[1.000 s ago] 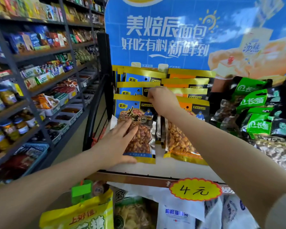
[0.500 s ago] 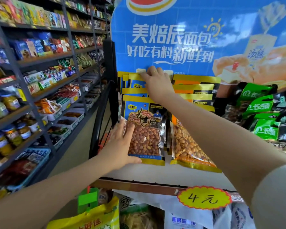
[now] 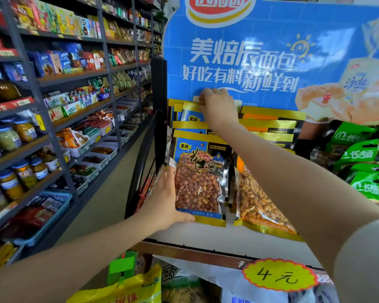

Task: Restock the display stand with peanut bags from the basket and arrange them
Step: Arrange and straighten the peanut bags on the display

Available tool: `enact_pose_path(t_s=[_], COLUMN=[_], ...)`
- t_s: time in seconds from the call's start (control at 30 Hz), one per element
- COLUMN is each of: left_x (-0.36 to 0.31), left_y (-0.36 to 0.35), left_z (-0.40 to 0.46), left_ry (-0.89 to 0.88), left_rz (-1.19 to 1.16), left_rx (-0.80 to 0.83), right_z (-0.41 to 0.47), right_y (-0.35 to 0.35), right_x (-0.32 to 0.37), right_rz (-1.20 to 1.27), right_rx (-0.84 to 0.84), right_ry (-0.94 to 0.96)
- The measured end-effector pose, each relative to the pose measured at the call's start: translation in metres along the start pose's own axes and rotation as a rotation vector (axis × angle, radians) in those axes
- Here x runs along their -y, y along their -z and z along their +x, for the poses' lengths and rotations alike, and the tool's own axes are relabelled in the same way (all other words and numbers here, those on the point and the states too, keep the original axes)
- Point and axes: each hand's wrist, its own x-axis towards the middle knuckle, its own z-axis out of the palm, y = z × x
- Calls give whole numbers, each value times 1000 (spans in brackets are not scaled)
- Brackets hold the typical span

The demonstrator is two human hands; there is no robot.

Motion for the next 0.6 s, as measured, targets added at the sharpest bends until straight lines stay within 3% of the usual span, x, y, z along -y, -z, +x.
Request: enact_pose_path(t_s=[0.33, 0.6], left_x=[-2, -3], left_y=[3, 4], left_z=[-2, -1], left_ry=[39, 29], left_rz=[-5, -5], left_rx=[29, 31], right_z=[9, 13], right_y=[-6, 7], right_x=[18, 4], right_rz=[100, -179], right_rx=[12, 85], right_ry=[133, 214])
